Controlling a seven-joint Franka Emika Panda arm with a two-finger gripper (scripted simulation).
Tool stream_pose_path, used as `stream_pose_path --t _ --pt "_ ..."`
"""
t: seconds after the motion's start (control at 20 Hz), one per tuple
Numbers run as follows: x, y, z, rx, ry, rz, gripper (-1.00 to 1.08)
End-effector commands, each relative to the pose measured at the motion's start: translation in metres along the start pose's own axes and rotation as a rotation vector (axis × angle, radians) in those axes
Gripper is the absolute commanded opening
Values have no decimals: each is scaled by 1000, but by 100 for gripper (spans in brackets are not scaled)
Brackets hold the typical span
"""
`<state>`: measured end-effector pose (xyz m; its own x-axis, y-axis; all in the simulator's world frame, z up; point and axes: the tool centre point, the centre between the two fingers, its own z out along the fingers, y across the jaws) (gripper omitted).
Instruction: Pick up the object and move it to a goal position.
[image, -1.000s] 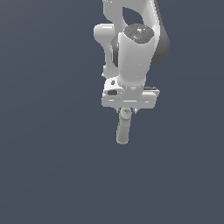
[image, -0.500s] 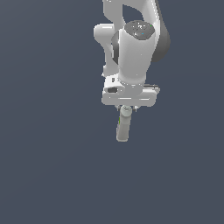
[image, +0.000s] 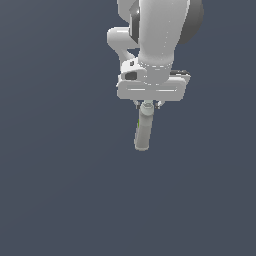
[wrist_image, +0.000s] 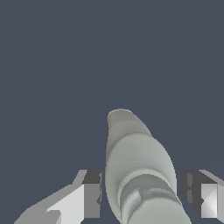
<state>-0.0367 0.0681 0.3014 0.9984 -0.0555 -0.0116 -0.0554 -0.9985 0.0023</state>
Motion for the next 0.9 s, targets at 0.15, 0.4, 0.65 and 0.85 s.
stream_pose_path --t 0.15,0.4,0.65,0.85 --pt "-24 -4 -64 2 13 0 -100" --pt "-48 -8 -119 2 13 -1 -100" --pt "-68 -12 -165 2 12 -1 -100" --pt "-79 -14 -193 2 12 -1 -100"
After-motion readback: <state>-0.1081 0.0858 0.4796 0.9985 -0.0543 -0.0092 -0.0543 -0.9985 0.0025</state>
